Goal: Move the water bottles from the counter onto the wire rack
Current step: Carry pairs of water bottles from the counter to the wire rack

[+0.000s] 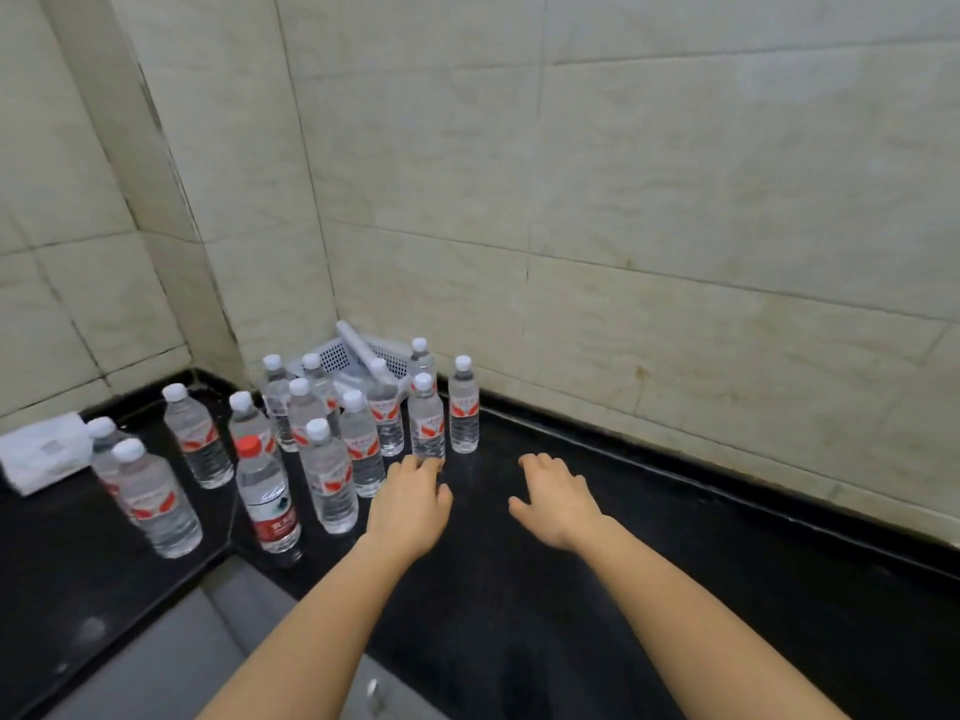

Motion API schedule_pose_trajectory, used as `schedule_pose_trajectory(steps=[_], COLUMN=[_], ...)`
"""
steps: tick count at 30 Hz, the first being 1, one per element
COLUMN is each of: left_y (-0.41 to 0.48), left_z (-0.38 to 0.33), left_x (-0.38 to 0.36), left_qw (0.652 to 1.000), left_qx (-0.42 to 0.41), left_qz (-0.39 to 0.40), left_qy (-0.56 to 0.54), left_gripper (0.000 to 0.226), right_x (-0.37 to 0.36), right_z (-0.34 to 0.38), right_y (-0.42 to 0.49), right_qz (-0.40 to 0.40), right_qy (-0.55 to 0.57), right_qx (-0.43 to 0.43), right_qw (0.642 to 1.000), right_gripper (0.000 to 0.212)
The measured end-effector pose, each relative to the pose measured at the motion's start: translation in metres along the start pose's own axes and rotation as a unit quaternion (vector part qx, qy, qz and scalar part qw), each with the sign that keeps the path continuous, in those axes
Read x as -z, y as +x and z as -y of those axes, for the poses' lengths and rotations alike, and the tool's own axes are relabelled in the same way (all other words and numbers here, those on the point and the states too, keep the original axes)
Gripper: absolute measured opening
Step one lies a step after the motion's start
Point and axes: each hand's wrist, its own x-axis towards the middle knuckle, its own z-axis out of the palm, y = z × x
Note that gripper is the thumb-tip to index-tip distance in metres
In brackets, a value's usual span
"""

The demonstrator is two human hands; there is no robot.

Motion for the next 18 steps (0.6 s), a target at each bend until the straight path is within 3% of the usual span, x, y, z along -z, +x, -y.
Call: schedule_pose_trajectory(steps=[9, 14, 18], left_y=[0.126, 0.190, 0.227], left_z=[0.049, 0.062, 0.071], left_x=[-0.027, -0.040, -0.048], left_qw=[0.999, 0.997, 0.995], left_qx=[0.030, 0.025, 0.005], left_qz=[-0.010, -0.052, -0.077], left_qy=[-0.027, -0.055, -0.068], left_gripper=[0.045, 0.053, 0.058], right_x=[-0.013, -0.012, -0.012], right_z=[0.010, 0.008, 0.010], right_y=[0.154, 0.239, 0.295], right_qz=[0.017, -0.004, -0.017], right_qy=[0.019, 0.027, 0.032], right_qx=[0.020, 0.026, 0.042], right_qw=[0.999, 0.999, 0.998], right_gripper=[0.057, 0.055, 0.066])
